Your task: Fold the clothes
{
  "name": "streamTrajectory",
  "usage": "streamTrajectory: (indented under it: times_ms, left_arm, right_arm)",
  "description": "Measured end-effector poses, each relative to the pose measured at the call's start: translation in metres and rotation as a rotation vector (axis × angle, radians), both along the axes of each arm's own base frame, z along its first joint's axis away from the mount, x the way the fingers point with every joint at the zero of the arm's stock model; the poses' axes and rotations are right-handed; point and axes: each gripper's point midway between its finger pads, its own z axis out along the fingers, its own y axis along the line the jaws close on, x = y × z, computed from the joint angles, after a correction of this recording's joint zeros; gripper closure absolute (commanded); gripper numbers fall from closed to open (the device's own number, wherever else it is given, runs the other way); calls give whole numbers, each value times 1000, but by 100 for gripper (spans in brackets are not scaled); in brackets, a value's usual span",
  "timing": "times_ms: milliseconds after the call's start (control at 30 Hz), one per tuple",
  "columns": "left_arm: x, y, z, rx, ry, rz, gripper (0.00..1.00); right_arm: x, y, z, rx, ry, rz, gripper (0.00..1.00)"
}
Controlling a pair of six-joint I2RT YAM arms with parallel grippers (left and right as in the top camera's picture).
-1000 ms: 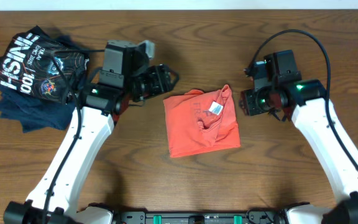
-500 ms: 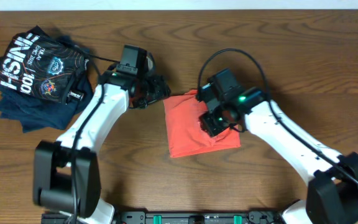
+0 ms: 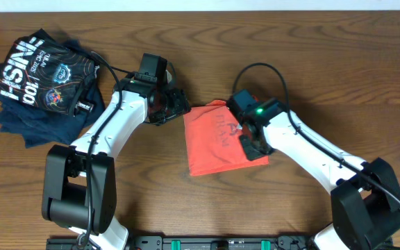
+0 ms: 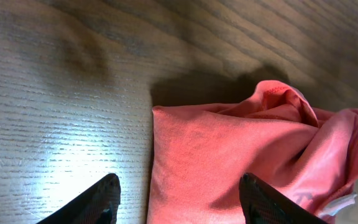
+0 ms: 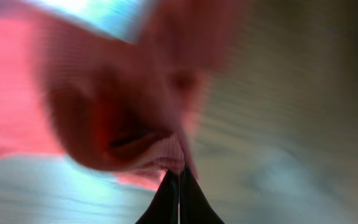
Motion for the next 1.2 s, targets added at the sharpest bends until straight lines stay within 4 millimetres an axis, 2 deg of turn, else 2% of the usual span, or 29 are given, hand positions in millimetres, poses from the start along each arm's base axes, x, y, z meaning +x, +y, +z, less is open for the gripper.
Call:
streamTrajectory:
  times_ms: [67,167,233,267,400,500,533,600,700,800,900,933,1033,1200]
  left_arm:
    - [0,0,0,0,0,0,37]
    - [0,0,0,0,0,0,37]
    - [0,0,0,0,-1,0,36]
    - [1,0,0,-1,-3,0,37]
    - [3,-1,1,-3,-12,0,37]
    - [5,-1,2,-5,-20,0,36]
    - [5,-1,2,-5,-23,0,36]
    - [7,-2,3,-8,-32,0,36]
    - [9,-2,3,-6,-42,-2,36]
    - [9,-2,3,-6,-44,-4,36]
    - [9,-2,3,-5,-45,-6,37]
    - [9,-2,3,-4,-46,-9,36]
    - [9,-2,3,-4,-48,-12,36]
    - [9,-2,3,-4,-48,-12,36]
  right_arm:
    - [-3,-18,2,-58,12,-57,87]
    - [-9,-38,5,-109,37,-124,85]
    - [-10,-43,6,-118,43,-142,95]
    - [-9,-44,6,-119,42,-149,99]
    - [-5,-42,5,-104,15,-185,98]
    - [2,-30,2,-40,-4,-192,96]
    - [4,-26,2,-16,-9,-189,91]
    - [10,-16,4,42,-30,-181,67]
    - [29,3,15,146,-109,-132,55]
    - [44,17,26,212,-162,-46,57]
    - [44,20,24,219,-149,0,65]
    - [43,20,22,217,-140,12,71]
    - [41,21,8,204,-96,28,76]
    - [37,21,-12,180,-34,33,74]
